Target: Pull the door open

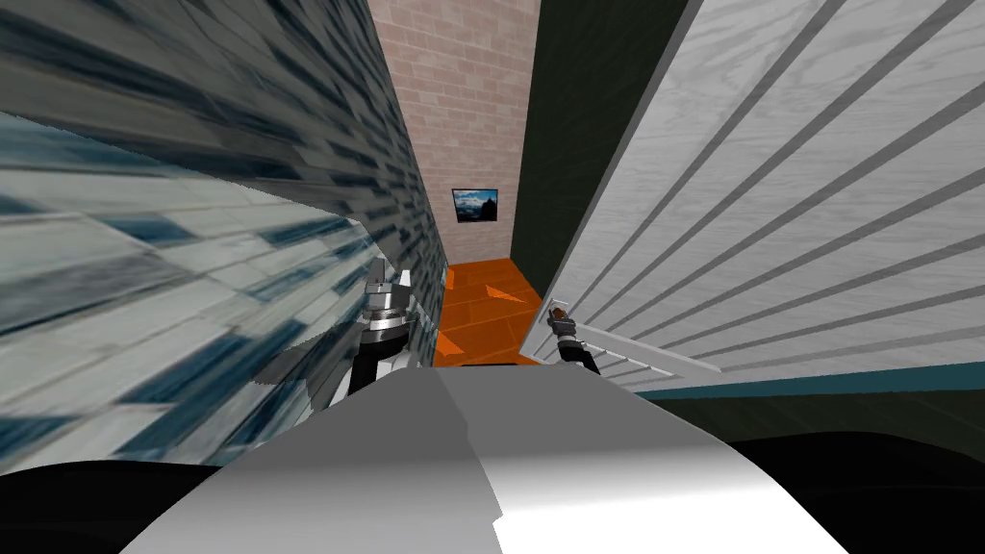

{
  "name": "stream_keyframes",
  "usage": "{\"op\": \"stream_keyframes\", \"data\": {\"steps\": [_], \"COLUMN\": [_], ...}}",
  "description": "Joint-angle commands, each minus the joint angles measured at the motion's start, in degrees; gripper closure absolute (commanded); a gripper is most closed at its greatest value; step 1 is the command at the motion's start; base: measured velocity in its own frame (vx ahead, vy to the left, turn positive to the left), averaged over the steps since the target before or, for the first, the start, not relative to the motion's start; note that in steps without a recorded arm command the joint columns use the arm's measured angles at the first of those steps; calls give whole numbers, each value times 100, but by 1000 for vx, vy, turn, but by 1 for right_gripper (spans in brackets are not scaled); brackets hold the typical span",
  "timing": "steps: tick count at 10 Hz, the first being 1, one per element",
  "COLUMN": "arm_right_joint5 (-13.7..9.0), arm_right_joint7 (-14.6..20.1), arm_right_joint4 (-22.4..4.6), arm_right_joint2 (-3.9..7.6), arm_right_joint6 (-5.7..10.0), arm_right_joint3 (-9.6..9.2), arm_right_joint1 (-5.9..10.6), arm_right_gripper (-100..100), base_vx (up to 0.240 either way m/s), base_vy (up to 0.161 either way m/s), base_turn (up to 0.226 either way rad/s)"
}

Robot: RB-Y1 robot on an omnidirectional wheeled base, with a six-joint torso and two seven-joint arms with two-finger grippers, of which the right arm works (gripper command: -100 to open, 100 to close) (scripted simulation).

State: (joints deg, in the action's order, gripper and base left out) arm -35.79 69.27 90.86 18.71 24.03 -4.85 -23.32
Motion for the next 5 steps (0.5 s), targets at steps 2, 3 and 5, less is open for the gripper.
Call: {"op": "stream_keyframes", "data": {"steps": [2,3,5], "arm_right_joint5": [48,67,92], "arm_right_joint7": [-52,-81,-119], "arm_right_joint4": [60,71,86], "arm_right_joint2": [-29,-36,-45], "arm_right_joint6": [22,42,70], "arm_right_joint3": [-17,14,55], "arm_right_joint1": [-7,-32,-65], "arm_right_gripper": [100,100,100], "base_vx": [-74,-86,-69], "base_vy": [-24,-7,-7], "base_turn": [219,184,164]}}
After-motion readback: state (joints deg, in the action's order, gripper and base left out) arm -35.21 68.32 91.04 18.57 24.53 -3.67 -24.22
